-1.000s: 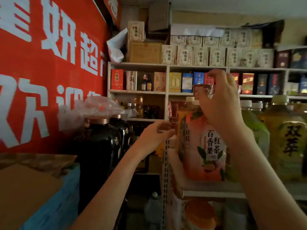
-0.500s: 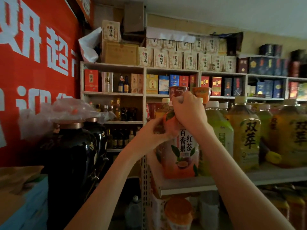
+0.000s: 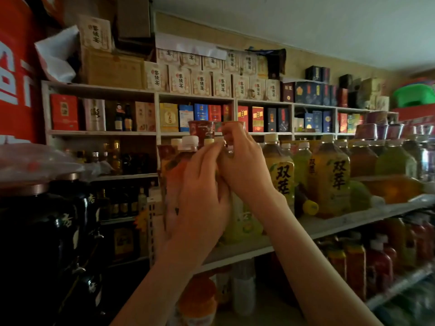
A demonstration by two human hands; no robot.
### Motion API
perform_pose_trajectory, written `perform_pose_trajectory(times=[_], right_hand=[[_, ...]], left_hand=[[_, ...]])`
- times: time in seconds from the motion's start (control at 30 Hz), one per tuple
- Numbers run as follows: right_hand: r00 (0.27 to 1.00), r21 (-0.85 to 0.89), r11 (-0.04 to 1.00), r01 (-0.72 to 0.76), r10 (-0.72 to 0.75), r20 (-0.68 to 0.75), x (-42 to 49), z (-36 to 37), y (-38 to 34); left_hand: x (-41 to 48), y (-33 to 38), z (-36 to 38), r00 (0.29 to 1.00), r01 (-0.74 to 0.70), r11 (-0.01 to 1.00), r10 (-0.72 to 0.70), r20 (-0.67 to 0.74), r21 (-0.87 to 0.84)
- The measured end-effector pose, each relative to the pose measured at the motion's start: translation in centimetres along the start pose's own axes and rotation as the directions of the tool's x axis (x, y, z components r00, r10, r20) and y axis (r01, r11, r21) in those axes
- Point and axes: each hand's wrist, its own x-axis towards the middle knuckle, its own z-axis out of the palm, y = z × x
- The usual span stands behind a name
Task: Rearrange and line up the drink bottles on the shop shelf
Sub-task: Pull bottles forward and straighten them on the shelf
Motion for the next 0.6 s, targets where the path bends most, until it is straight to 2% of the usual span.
perform_pose_trajectory(times=[0.07,0.17,0.27,0.37,0.43,0.5,0.6], right_hand=[[1.0,-0.064,0.998,0.002,-0.002,-0.008,0.0,-2.0,1.9],[1.0,-0.177,0.984,-0.022,0.02,-0.016,-0.2,-5.5,6.1],[0.992,-0.248,0.962,-0.117,0.125,0.018,-0.8,-9.2,11.4],[0.93,-0.32,0.921,-0.224,0.3,0.214,-1.8,-11.5,16.6],[0.863,-0.413,0.889,-0.199,0.359,0.356,-3.0,-11.7,19.3],[0.816,-0.445,0.883,-0.152,0.366,0.447,-4.1,-11.4,21.3],[0.849,-0.396,0.916,-0.071,0.264,0.457,-5.2,-10.7,22.9]], left_hand=[[-0.4,1.1,2.1,0.999,0.0,0.999,0.002,0.053,-0.032],[-0.9,2.1,5.7,0.99,-0.025,1.0,0.023,0.139,0.011],[-2.0,2.8,9.4,0.987,-0.043,0.998,0.037,0.154,0.04],[-3.8,3.5,14.1,0.993,-0.003,0.995,-0.008,0.118,0.097],[-4.7,3.6,17.0,0.992,0.016,0.986,-0.036,0.121,0.167],[-5.3,3.7,19.4,0.994,-0.023,0.954,-0.01,0.11,0.299],[-5.5,3.5,20.9,0.996,-0.084,0.883,0.057,0.073,0.462]])
